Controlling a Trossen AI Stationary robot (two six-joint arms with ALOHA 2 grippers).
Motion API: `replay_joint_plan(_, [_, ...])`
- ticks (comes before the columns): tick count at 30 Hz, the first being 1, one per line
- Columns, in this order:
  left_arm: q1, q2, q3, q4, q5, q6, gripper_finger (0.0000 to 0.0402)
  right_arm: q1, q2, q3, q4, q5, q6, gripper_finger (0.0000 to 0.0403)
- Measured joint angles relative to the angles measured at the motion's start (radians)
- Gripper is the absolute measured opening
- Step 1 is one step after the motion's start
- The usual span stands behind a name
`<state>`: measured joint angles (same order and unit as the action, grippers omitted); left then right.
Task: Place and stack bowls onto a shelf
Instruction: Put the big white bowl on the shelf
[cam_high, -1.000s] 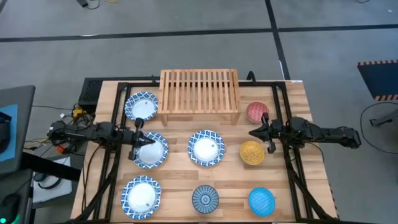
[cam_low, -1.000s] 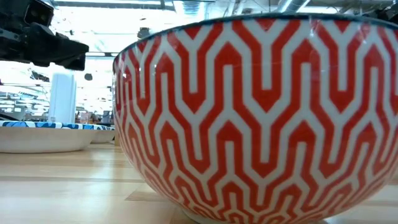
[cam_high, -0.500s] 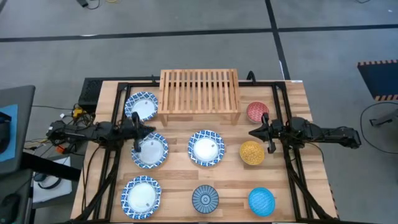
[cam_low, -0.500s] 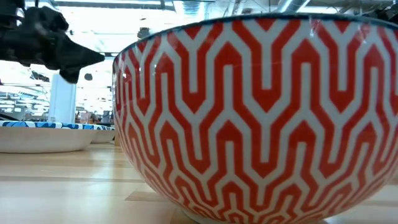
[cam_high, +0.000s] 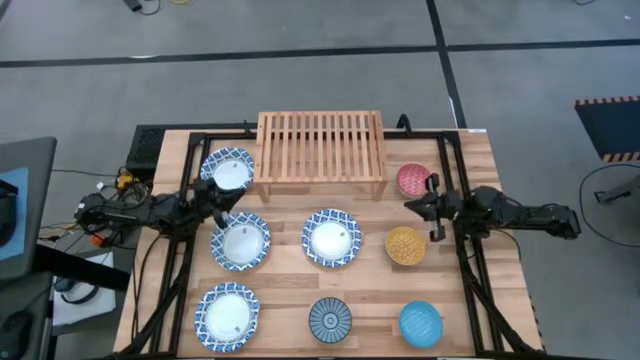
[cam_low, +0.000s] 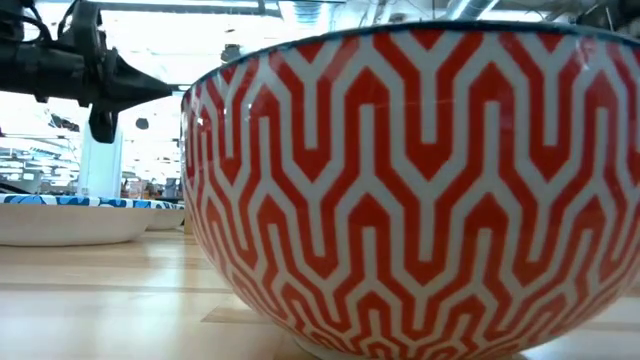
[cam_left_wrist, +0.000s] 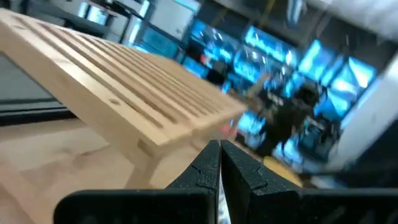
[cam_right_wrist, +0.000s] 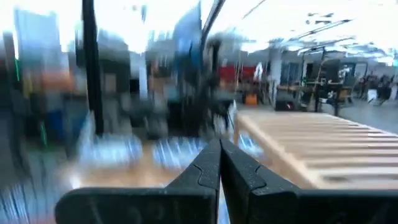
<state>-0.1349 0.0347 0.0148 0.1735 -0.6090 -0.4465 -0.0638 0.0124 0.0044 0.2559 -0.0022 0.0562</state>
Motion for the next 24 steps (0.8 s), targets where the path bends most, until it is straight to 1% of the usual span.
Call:
replay_joint_plan(1, [0.000,0.006,0.012,-0.001,-0.001,-0.012,0.0000,-0.008,0.000,0.000,0.051,0.038,0.088,0.0038])
replay_joint_plan(3, [0.000,0.025,0.053,0.001,0.019,-0.014,0.0000,-0.025,-0.001,0.000,0.103,0.161,0.305,0.0038])
replay_joint_plan(6, [0.000,0.087,0.119,0.008,0.056,0.038,0.0000,-0.055,0.000,0.000,0.097,0.416,0.629,0.0038])
replay_joint_plan(7, [0.000,0.116,0.137,0.001,0.061,0.048,0.0000,-0.066,0.000,0.000,0.078,0.486,0.724,0.0038])
replay_joint_plan(8, [0.000,0.150,0.159,-0.004,0.063,0.051,0.0000,-0.076,0.001,0.000,0.052,0.521,0.807,0.0038])
replay_joint_plan(9, [-0.001,0.186,0.182,0.000,0.063,0.051,0.0000,-0.083,0.005,0.001,0.032,0.522,0.867,0.0038])
replay_joint_plan(10, [0.000,0.224,0.205,0.001,0.065,0.045,0.0000,-0.089,0.010,0.001,0.028,0.498,0.902,0.0038])
replay_joint_plan(13, [0.000,0.340,0.268,0.006,0.094,0.019,0.0000,-0.087,0.037,0.014,0.004,0.404,0.969,0.0038])
replay_joint_plan(15, [0.004,0.419,0.314,-0.005,0.112,0.016,0.0001,-0.077,0.068,0.041,0.005,0.379,0.994,0.0037])
replay_joint_plan(19, [0.023,0.553,0.413,-0.031,0.166,0.028,0.0019,-0.038,0.157,0.140,0.008,0.384,0.937,0.0024])
replay_joint_plan(22, [0.035,0.624,0.492,-0.118,0.189,0.031,0.0048,-0.018,0.272,0.231,-0.010,0.420,0.889,0.0019])
replay_joint_plan(24, [0.039,0.662,0.545,-0.184,0.191,0.032,0.0072,-0.011,0.352,0.294,-0.061,0.448,0.872,0.0022])
